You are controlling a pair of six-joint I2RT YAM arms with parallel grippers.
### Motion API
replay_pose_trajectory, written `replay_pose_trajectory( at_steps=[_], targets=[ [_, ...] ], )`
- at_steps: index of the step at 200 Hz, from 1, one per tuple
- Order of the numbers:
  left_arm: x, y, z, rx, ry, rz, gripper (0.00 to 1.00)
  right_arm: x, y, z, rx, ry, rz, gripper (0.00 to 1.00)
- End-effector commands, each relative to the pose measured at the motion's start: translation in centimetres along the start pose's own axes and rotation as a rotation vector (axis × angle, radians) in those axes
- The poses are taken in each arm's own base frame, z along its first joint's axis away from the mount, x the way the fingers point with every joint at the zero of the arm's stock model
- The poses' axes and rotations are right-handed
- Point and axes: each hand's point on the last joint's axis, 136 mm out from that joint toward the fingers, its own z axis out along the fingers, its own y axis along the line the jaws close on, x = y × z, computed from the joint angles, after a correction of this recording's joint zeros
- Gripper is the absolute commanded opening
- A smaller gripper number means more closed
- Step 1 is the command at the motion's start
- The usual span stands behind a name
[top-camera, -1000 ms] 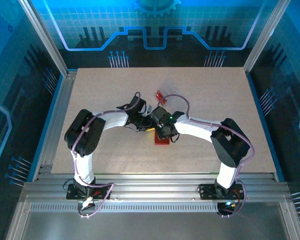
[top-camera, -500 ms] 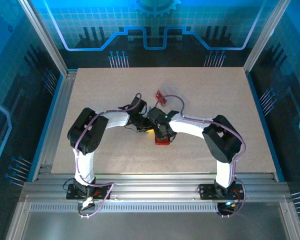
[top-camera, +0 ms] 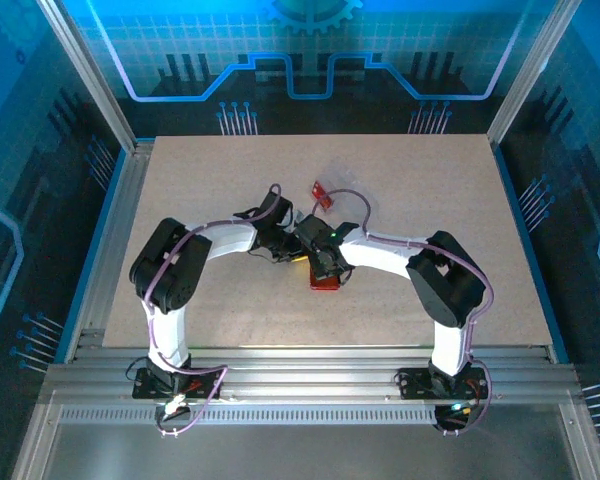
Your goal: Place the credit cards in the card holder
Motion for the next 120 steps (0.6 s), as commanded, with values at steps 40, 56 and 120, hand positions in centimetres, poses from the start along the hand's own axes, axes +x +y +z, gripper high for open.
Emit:
replay_pose_trajectory(
  at_steps=[40, 56, 120],
  targets=[
    [1.5, -3.5, -0.6, 0.044, 0.028, 0.032, 0.21, 2.0, 0.1, 0.7, -0.031, 0.051, -0.025, 0.00],
    [1.5, -3.6, 0.0, 0.047, 0.033, 0.020, 0.19, 2.0, 0.2, 0.4, -0.048, 0.047, -0.022, 0.00],
    [2.6, -1.1, 3.4, 0.014, 0.087, -0.050, 0.10, 1.9, -0.1, -0.6, -0.154, 0.026, 0.033, 0.00]
  ],
)
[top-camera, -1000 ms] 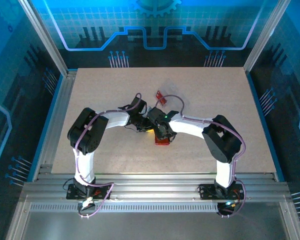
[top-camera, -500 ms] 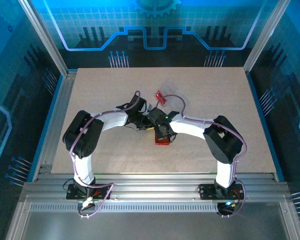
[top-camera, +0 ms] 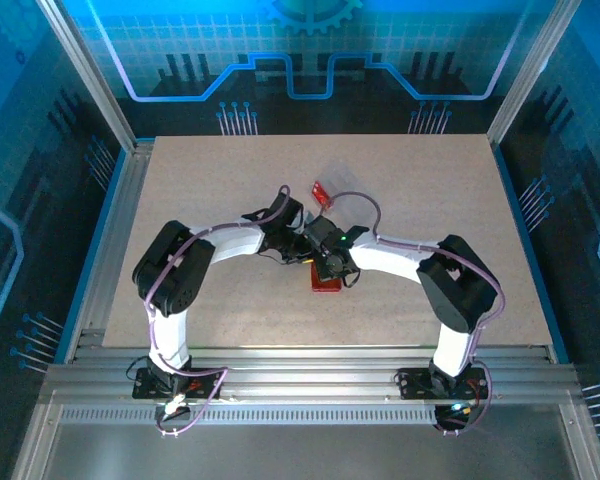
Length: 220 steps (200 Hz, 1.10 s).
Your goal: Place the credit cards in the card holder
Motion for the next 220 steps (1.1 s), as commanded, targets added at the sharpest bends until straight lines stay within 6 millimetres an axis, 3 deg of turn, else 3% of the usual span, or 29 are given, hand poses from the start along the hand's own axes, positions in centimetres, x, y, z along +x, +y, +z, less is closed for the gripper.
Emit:
replay_pose_trajectory(
  at_steps=[1, 92, 126, 145, 189, 220],
  targets=[
    [1.2, 1.2, 1.9, -0.016, 0.051, -0.052, 0.10, 1.2, 0.3, -0.2, -0.073, 0.040, 0.004, 0.00],
    [3.6, 6.6, 3.0, -0.171, 0.086, -0.077, 0.08, -0.2, -0.6, -1.4, -0.195, -0.013, 0.107, 0.00],
    [4.5, 8.6, 3.2, -0.232, 0.094, -0.089, 0.07, -0.4, -3.8, -2.7, -0.227, -0.087, 0.226, 0.00],
    [4.7, 9.6, 3.7, -0.246, 0.097, -0.114, 0.07, 1.0, -5.9, -2.3, -0.221, -0.085, 0.290, 0.00],
    [4.9, 9.5, 4.2, -0.203, 0.101, -0.147, 0.07, 2.3, -8.6, -2.2, -0.194, -0.098, 0.405, 0.00],
    [4.9, 8.4, 3.9, -0.158, 0.097, -0.135, 0.08, 2.5, -9.8, -3.2, -0.107, -0.135, 0.425, 0.25]
  ],
)
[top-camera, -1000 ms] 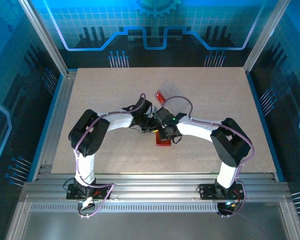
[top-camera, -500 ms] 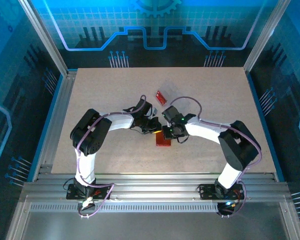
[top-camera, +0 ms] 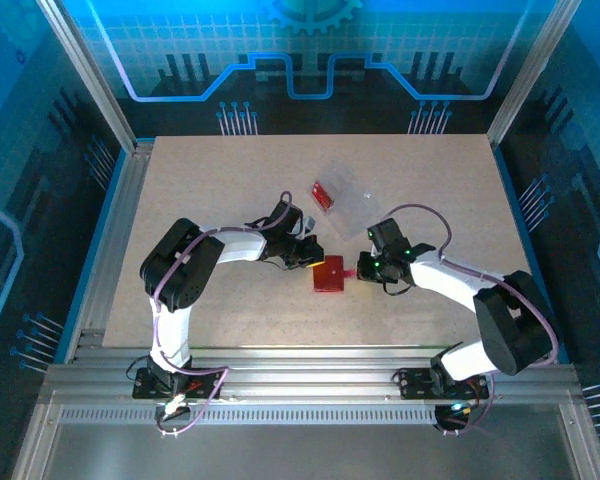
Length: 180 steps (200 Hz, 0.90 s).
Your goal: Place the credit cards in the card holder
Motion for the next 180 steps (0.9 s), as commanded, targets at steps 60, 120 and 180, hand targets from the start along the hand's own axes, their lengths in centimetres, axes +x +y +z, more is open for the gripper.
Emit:
replay_pose_trajectory(
  at_steps=[60, 120, 180],
  targets=[
    [4.5, 7.0, 1.3, -0.204, 0.102, -0.130, 0.08, -1.5, 8.2, -5.7, -0.095, -0.077, -0.151, 0.13],
    [4.6, 7.1, 1.4, -0.210, 0.101, -0.129, 0.08, -0.3, 12.1, 1.0, -0.198, 0.101, -0.138, 0.16],
    [4.7, 7.4, 1.4, -0.227, 0.101, -0.132, 0.08, -0.1, 5.0, 2.5, 0.011, 0.078, 0.014, 0.28]
  ],
)
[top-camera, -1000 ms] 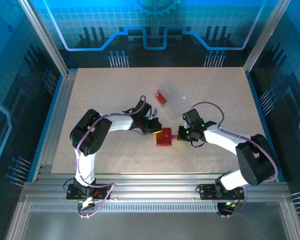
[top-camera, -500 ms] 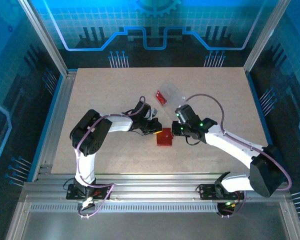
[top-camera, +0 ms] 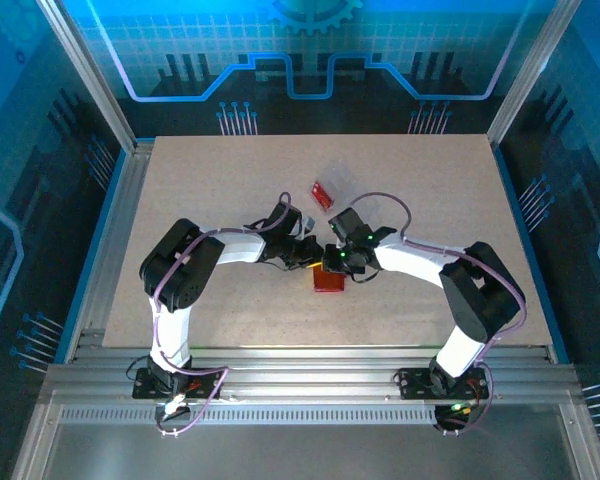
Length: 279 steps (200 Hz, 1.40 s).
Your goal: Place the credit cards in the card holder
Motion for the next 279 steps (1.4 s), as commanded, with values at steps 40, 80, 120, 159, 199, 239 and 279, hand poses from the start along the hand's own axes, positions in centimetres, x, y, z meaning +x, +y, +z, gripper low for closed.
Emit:
replay_pose_trajectory(
  at_steps=[40, 80, 120, 159, 199, 239, 279],
  targets=[
    [4.7, 7.7, 1.3, -0.247, 0.112, -0.132, 0.08, 0.7, -3.9, -0.2, 0.088, 0.004, 0.084, 0.42],
    [4.7, 7.9, 1.3, -0.253, 0.110, -0.134, 0.08, 0.7, -2.9, 0.6, 0.013, 0.021, 0.081, 0.44],
    [4.8, 8.0, 1.5, -0.251, 0.113, -0.141, 0.08, 0.4, -1.5, 1.0, -0.062, 0.036, 0.077, 0.40],
    [4.8, 8.1, 1.7, -0.253, 0.116, -0.144, 0.08, 0.1, -1.3, 0.5, -0.064, 0.030, 0.082, 0.36],
    [4.9, 8.4, 1.8, -0.260, 0.119, -0.151, 0.08, -0.4, -0.3, -0.6, -0.107, 0.011, 0.072, 0.31],
    [4.9, 8.8, 1.9, -0.273, 0.117, -0.154, 0.08, -0.6, 0.5, -1.3, -0.138, 0.000, 0.059, 0.27],
    [5.0, 9.0, 2.2, -0.279, 0.119, -0.159, 0.07, -0.8, 1.9, -1.6, -0.209, 0.003, 0.037, 0.23]
  ],
)
